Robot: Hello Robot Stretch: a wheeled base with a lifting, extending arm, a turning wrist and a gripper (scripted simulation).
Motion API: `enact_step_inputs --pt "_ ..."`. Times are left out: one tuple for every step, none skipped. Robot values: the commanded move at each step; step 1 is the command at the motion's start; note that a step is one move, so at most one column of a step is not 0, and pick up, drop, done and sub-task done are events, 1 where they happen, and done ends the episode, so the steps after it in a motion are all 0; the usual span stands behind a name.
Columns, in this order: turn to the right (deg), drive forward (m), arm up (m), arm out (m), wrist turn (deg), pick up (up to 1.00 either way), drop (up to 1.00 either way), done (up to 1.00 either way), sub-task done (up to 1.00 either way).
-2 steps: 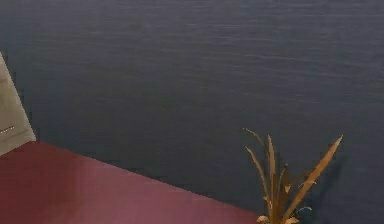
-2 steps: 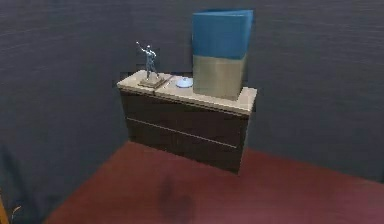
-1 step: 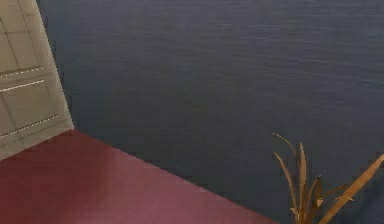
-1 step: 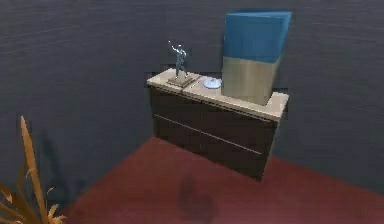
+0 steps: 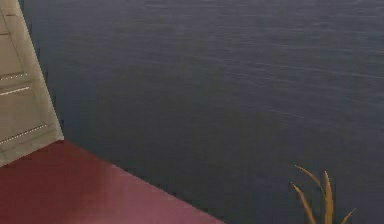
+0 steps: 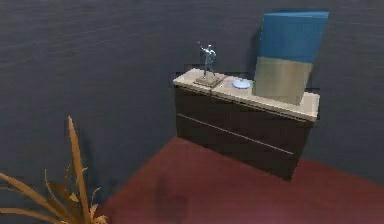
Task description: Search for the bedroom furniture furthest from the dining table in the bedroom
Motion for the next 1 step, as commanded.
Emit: enact_step_inputs --pt "-45.0 0.0 0.0 0.0 0.0 0.0 0.0 0.0 0.0"
